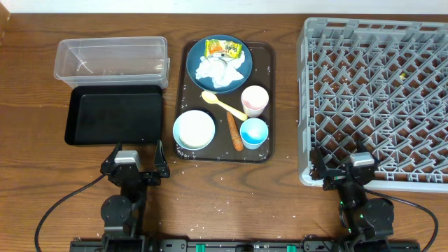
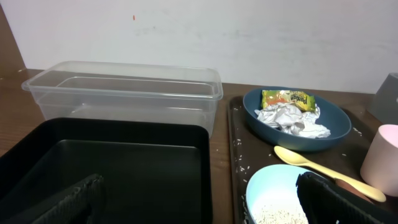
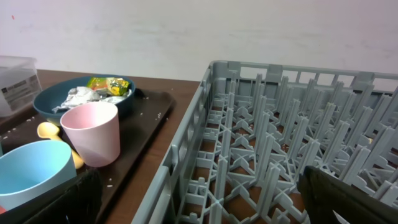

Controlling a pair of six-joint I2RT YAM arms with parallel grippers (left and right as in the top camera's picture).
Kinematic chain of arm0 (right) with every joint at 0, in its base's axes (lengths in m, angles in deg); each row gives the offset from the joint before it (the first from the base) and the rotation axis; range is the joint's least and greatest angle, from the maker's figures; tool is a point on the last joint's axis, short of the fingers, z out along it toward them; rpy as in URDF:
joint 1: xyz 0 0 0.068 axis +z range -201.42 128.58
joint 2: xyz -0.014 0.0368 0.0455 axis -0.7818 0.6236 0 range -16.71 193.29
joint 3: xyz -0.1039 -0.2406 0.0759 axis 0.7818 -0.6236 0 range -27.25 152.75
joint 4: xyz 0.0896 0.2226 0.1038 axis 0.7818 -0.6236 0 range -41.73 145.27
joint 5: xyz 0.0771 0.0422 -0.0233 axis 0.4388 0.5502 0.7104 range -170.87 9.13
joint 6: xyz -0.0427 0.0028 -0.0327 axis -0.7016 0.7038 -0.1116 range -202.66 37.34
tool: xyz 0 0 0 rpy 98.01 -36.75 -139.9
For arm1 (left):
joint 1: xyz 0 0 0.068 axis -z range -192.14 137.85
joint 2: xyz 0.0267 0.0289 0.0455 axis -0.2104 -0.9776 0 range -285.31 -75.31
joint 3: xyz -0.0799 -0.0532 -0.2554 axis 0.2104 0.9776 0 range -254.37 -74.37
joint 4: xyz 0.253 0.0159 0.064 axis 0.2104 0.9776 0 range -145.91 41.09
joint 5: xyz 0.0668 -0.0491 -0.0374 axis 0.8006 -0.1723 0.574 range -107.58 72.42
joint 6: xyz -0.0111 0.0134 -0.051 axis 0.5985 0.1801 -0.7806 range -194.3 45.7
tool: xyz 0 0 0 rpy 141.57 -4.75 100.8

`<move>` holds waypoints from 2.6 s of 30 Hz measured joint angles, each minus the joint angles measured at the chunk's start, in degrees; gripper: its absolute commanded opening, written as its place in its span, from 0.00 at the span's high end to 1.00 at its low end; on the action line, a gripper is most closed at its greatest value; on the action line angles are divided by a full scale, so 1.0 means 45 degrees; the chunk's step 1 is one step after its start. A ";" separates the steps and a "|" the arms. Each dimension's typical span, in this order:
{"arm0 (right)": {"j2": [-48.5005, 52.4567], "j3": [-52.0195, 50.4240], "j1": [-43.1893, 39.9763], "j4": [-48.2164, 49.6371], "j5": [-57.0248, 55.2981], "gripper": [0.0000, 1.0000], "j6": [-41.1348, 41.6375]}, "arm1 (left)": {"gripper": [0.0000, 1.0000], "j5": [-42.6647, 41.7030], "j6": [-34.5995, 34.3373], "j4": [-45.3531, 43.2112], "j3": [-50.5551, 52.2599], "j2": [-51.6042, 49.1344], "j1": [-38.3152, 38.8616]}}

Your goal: Sort waste into correct bins and load items into the dishwasher rack

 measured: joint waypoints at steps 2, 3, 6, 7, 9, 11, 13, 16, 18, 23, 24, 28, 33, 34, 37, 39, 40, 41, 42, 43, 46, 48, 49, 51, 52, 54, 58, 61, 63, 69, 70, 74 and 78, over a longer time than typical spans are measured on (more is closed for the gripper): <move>0.0000 0.0000 0.0000 0.0005 0.0000 0.01 0.0000 | 0.00 0.0000 0.0000 0.0000 0.0000 0.0000 0.0000; 0.0000 0.0000 0.0000 0.0000 0.0000 0.01 0.0000 | 0.00 0.0000 0.0000 0.0000 0.0000 0.0000 0.0000; 0.0000 0.0000 0.0000 0.0000 0.0000 0.01 0.0000 | 0.00 0.0000 0.0000 0.0000 0.0000 0.0000 0.0000; 0.0000 0.0000 0.0000 0.0005 0.0000 0.01 0.0000 | 0.00 0.0000 0.0000 0.0000 0.0000 0.0000 0.0000; 0.0000 0.0000 0.0000 0.0000 0.0000 0.01 0.0000 | 0.00 0.0000 0.0000 0.0000 0.0000 0.0000 0.0000; 0.0000 0.0000 0.0000 0.0000 0.0000 0.01 0.0005 | 0.00 0.0000 0.0000 0.0000 0.0000 0.0000 0.0000; 0.0000 0.0000 0.0000 0.0000 0.0000 0.01 0.0010 | 0.00 0.0000 0.0000 0.0000 0.0000 0.0000 0.0000; 0.0000 0.0000 0.0000 0.0121 -0.0019 0.01 0.0005 | 0.00 0.0000 0.0000 -0.0005 0.0000 0.0000 0.0000; 0.0000 0.0000 0.0000 0.0384 0.0053 0.01 0.0005 | 0.00 0.0000 -0.0005 -0.0015 0.0000 0.0005 0.0000; 0.0000 -0.0005 0.0000 0.2011 0.0355 0.01 0.0005 | 0.00 -0.0204 -0.0058 -0.0219 0.0000 0.0005 0.0000; 0.0000 -0.0005 0.0000 0.2448 0.0403 0.01 -0.0010 | 0.00 -0.0335 -0.0058 -0.0262 0.0000 0.0005 -0.0005; -0.0005 0.0005 0.0000 0.3050 0.0539 0.01 -0.0102 | 0.00 -0.0704 -0.0151 -0.0476 -0.0073 -0.0034 -0.0005; 0.0005 0.0189 0.0000 0.3002 0.0797 0.01 -0.0189 | 0.00 -0.1209 -0.0345 -0.0695 -0.1569 -0.1049 -0.0005; 0.0015 0.0301 0.0000 0.2997 0.0879 0.01 -0.0194 | 0.00 -0.1273 -0.0350 -0.0738 -0.2016 -0.1423 -0.0005; 0.0253 0.0777 0.0000 0.2914 0.1117 0.01 -0.0199 | 0.00 -0.1438 -0.0379 -0.0801 -0.3546 -0.3079 -0.0010; 0.0646 0.1287 0.0000 0.2783 0.1316 0.01 -0.0199 | 0.00 -0.1753 -0.0384 -0.0831 -0.4643 -0.4454 -0.0010; 0.0831 0.1491 0.0000 0.2735 0.1375 0.01 -0.0199 | 0.00 -0.1972 -0.0384 -0.0831 -0.5085 -0.4993 -0.0010; 0.1151 0.1904 -0.0005 0.2409 0.1511 0.01 -0.0199 | 0.00 -0.2239 -0.0379 -0.0758 -0.5785 -0.5882 0.0015; 0.1345 0.2137 0.0000 0.2191 0.1583 0.01 -0.0199 | 0.00 -0.2365 -0.0384 -0.0792 -0.6339 -0.6509 0.0034; 0.1753 0.2667 -0.0005 0.1588 0.1715 0.01 -0.0214 | 0.00 -0.2531 -0.0389 -0.0656 -0.7145 -0.7461 0.0121; 0.2822 0.3963 0.0000 0.0262 0.1982 0.01 -0.0233 | 0.00 -0.2754 -0.0379 -0.0024 -0.9471 -0.9787 0.0500; 0.3721 0.5115 0.0000 -0.0884 0.2108 0.01 -0.0243 | 0.00 -0.2885 -0.0389 0.1209 -1.1540 -1.1628 0.0865; 0.4148 0.5673 0.0000 -0.1462 0.2166 0.01 -0.0257 | 0.00 -0.2929 -0.0389 0.1855 -1.2594 -1.2546 0.1054; 0.5085 0.6873 0.0000 -0.2560 0.2239 0.01 -0.0277 | 0.00 -0.2982 -0.0384 0.3376 -1.4751 -1.4362 0.1418; 0.5508 0.7402 -0.0005 -0.3060 0.2254 0.01 -0.0282 | 0.00 -0.2982 -0.0393 0.4376 -1.5829 -1.5222 0.1598; 0.6509 0.8665 0.0000 -0.4245 0.2268 0.01 -0.0272 | 0.00 -0.2977 -0.0393 0.5741 -1.7957 -1.6961 0.1928; 0.8388 1.0860 0.0000 -0.6465 0.2370 0.01 -0.0287 | 0.01 -0.2424 -0.0685 0.9034 -2.2474 -2.0521 0.2715; 0.9981 1.2551 0.0000 -0.8140 0.2497 0.01 -0.0282 | 0.00 -0.2205 -0.0719 0.9904 -2.4883 -2.2561 0.3259; 1.0933 1.3352 0.0000 -0.8723 0.2521 0.01 -0.0282 | 0.00 -0.2147 -0.0724 0.9714 -2.5655 -2.3489 0.3589; 1.2235 1.3712 0.0000 -0.9447 0.2628 0.01 -0.0282 | 0.00 -0.2011 -0.0724 0.9486 -2.5879 -2.5135 0.4158; 1.2376 1.3712 0.0000 -0.9568 0.2662 0.01 -0.0282 | 0.00 -0.2006 -0.0733 0.9316 -2.5879 -2.5373 0.4158; 1.2760 1.3712 0.0000 -0.9865 0.2793 0.01 -0.0282 | 0.05 -0.1919 -0.1389 0.8432 -2.5879 -2.6311 0.4041; 1.2900 1.3712 0.0000 -0.9947 0.2832 0.01 -0.0282 | 0.11 -0.1375 -0.2958 0.7490 -2.5879 -2.7229 0.3852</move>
